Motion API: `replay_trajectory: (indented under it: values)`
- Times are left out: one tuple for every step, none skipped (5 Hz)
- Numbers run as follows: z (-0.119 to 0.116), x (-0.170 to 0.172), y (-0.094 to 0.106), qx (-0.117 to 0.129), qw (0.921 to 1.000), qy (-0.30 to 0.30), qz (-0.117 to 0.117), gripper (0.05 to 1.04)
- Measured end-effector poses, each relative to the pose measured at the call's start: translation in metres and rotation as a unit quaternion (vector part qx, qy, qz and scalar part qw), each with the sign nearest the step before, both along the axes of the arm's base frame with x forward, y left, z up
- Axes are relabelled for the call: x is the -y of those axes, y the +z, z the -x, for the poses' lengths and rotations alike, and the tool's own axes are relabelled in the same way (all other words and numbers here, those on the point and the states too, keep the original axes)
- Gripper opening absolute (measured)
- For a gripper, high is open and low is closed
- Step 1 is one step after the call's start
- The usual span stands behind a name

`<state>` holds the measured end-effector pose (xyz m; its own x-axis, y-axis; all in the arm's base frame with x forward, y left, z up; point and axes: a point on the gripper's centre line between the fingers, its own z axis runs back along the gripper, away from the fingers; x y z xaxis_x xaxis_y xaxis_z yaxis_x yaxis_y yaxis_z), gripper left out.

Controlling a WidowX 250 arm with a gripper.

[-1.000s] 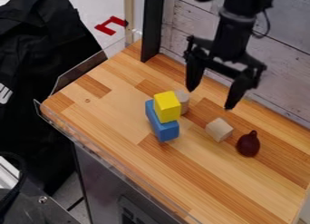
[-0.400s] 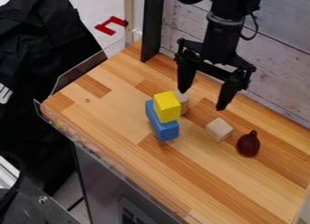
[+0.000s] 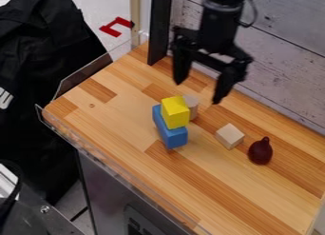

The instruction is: Take the yellow cube off of the rectangular block and put it on top of the white block

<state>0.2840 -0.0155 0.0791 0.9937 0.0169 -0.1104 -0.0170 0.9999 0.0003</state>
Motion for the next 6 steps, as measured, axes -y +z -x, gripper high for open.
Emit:
replay_trajectory:
  values:
    - [0.008,-0.016,-0.002,-0.016,0.9999,0.004,0.003,0.999]
    - [0.014,-0.023,0.002,-0.017,0.9996,0.021,0.007,0.999]
    - [0.016,-0.023,0.002,-0.023,0.9995,0.021,0.01,0.999]
    - [0.02,-0.019,0.006,-0.043,0.9988,-0.004,0.023,0.999]
    - [0.022,-0.015,0.002,-0.065,0.997,-0.032,0.027,0.999]
    - [0.023,-0.014,0.003,-0.068,0.9958,-0.055,0.028,0.999]
